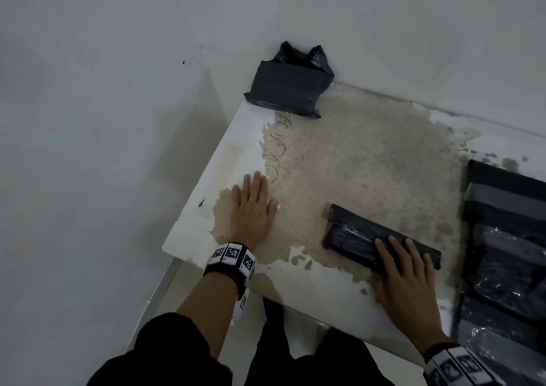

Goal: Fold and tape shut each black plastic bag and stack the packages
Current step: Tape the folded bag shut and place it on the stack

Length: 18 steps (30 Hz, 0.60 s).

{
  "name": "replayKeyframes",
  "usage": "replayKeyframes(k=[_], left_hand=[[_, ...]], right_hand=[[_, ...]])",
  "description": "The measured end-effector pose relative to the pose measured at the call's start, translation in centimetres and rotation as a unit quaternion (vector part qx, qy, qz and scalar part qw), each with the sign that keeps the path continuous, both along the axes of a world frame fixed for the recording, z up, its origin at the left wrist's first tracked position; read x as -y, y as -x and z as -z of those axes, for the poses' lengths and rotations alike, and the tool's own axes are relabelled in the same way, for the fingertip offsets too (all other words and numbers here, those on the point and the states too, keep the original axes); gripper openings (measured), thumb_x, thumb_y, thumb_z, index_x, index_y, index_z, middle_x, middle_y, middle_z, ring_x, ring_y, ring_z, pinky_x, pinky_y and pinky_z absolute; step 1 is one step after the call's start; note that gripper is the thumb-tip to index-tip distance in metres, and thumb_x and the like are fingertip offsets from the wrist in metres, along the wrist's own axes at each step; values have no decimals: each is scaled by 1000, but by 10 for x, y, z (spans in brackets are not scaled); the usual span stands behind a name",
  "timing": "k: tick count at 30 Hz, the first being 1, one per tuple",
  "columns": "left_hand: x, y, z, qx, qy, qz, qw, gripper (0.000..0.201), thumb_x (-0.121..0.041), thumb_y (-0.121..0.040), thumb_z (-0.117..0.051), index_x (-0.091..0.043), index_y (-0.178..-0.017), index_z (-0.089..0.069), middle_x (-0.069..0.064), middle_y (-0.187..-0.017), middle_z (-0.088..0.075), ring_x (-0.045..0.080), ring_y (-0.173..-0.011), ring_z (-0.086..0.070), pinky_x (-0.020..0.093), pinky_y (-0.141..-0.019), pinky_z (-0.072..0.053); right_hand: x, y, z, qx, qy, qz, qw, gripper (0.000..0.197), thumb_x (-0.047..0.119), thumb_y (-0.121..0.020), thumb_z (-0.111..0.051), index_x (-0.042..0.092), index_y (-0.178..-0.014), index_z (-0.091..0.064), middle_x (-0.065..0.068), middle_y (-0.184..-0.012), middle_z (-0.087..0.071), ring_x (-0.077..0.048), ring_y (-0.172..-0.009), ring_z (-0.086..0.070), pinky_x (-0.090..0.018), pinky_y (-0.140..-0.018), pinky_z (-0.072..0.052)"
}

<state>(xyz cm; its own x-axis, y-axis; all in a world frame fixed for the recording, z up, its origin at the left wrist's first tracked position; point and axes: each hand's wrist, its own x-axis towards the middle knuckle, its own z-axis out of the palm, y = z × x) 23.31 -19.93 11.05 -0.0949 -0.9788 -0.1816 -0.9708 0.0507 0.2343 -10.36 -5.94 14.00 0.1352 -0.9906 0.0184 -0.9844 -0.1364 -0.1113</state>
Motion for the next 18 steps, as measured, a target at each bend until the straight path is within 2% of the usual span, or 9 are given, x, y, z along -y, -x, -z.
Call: replayKeyframes(k=[2, 6, 10, 14, 18], left_hand=[[9, -2, -6, -1, -20, -15, 1000, 76, -52, -96, 1, -11, -161, -4, 7, -169, 5, 28, -155, 10, 52, -124, 6], [0, -1, -3, -11, -23, -9, 1000, 73, -51, -100, -9, -9, -161, -6, 10, -168, 4, 31, -155, 9, 54, -124, 3], [-44, 4, 9, 11, 32, 39, 999, 71, -51, -104, -19, -8, -160, -16, 15, -168, -6, 35, -155, -2, 58, -123, -11], [-92, 5, 8, 10, 39, 78, 996, 74, -57, -104, -16, -8, -160, -14, 14, -168, -3, 33, -155, 2, 57, -124, -7], [-124, 10, 6, 22, 35, 93, 995, 77, -57, -102, -24, -7, -160, -16, 15, -168, -4, 34, -155, 1, 57, -122, -10]], right_hand=[[0, 0, 1, -1, 3, -2, 1000, 65, 38, -92, -38, 14, -152, -44, -17, -155, -41, -42, -146, -33, -63, -118, -23], [-1, -1, 3, -2, 9, 4, 1000, 65, 38, -92, -39, 14, -152, -44, -17, -155, -41, -43, -146, -32, -64, -118, -22], [-1, -4, 4, 5, 17, 11, 1000, 64, 39, -92, -41, 14, -151, -45, -17, -154, -42, -44, -145, -33, -64, -118, -21], [0, -4, 2, 6, 20, 14, 1000, 62, 41, -94, -42, 15, -150, -47, -16, -153, -43, -42, -145, -34, -64, -117, -22], [1, -4, 2, -1, 15, 16, 1000, 64, 43, -94, -43, 15, -151, -46, -16, -154, -42, -42, -145, -33, -63, -118, -20]])
